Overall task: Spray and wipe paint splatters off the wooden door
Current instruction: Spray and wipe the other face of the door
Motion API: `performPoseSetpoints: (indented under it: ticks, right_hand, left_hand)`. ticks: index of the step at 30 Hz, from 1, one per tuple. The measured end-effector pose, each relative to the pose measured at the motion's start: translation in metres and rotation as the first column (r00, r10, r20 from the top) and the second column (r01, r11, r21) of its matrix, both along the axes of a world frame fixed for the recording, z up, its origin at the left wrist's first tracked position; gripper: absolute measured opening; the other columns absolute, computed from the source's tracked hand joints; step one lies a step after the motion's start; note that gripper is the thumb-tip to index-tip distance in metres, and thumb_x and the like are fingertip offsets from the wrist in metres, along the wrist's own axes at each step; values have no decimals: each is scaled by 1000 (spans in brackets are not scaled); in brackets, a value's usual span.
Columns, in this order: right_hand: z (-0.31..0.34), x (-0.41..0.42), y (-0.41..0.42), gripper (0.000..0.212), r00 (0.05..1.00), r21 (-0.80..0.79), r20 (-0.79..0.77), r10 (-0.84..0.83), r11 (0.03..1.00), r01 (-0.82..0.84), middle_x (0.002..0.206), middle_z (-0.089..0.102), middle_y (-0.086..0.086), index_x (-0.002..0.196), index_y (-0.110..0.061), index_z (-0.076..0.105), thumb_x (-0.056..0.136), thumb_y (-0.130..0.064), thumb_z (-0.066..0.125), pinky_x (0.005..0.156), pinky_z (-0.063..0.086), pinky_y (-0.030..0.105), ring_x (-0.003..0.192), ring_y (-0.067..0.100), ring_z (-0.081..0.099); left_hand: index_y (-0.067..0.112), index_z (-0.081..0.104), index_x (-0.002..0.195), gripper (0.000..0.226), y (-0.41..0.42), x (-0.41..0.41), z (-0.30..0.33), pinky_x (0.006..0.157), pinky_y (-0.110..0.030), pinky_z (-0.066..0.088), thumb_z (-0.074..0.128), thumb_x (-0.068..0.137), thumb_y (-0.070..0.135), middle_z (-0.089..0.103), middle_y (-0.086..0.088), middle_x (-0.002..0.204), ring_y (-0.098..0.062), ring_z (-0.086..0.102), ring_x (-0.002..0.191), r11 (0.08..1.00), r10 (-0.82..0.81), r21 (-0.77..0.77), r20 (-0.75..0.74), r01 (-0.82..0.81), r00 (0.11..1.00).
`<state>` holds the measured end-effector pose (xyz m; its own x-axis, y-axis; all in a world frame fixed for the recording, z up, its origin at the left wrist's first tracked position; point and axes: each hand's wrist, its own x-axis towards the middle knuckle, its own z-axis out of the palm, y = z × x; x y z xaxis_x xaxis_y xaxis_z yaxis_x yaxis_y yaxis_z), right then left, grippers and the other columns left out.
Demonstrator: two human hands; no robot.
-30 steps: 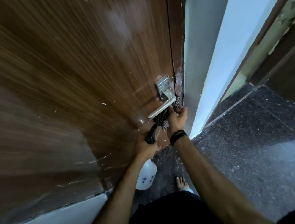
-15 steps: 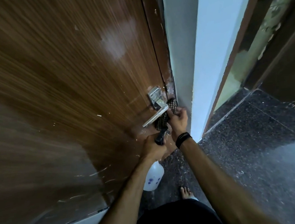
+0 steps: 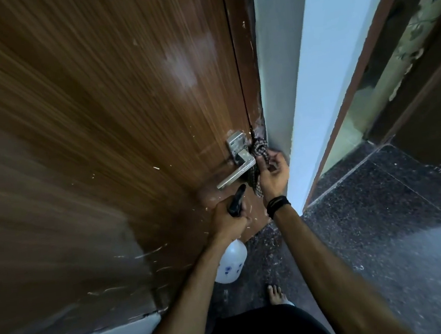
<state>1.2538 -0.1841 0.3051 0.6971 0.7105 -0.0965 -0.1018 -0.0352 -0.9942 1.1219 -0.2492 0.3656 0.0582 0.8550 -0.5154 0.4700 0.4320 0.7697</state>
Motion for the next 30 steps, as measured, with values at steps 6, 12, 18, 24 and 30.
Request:
performPoseSetpoints:
  ticks: [6, 12, 18, 24, 30]
  right_hand:
    - [6, 2, -8, 12, 977, -45, 212, 8, 999, 2, 98, 68, 1, 95, -25, 62, 86, -21, 69, 84, 55, 41, 92, 22, 65]
    - [56, 11, 0, 8, 806, 168, 588, -66, 985, -42, 95, 63, 14, 94, -3, 66, 87, 2, 65, 80, 46, 30, 90, 27, 58]
    - [35, 13, -17, 13, 813, -127, 567, 135, 989, -75, 99, 65, 17, 94, -4, 66, 82, -1, 62, 75, 52, 40, 87, 37, 62]
    - [79, 11, -27, 3, 817, 62, 576, -30, 998, -8, 91, 62, 11, 91, -5, 65, 89, -5, 65, 72, 45, 27, 83, 25, 58]
    - [99, 22, -17, 16, 745, 36, 661, 89, 988, -150, 98, 68, 9, 100, -8, 69, 86, 0, 64, 78, 52, 38, 89, 26, 62]
  left_hand:
    - [19, 61, 73, 31, -11, 10, 12, 78, -32, 56, 65, 77, -11, 63, 3, 70, -17, 60, 75, 999, -8, 50, -34, 10, 999]
    - [27, 61, 67, 32, -13, 11, 24, 80, -27, 52, 69, 85, 2, 66, 12, 70, -9, 63, 74, 993, 18, 121, -34, -14, 999]
    - [24, 63, 68, 27, -16, 16, 37, 85, -41, 55, 67, 79, -1, 69, -3, 79, -25, 68, 88, 989, 50, 136, -5, -49, 999]
    - [26, 65, 73, 32, -18, 11, 35, 85, -33, 54, 69, 81, -5, 68, 11, 76, -18, 66, 86, 992, 72, 102, 62, -78, 995]
    - [20, 60, 73, 34, -22, 11, 40, 75, -28, 48, 68, 80, -12, 63, -2, 79, -16, 59, 79, 978, 187, 77, 78, -193, 979]
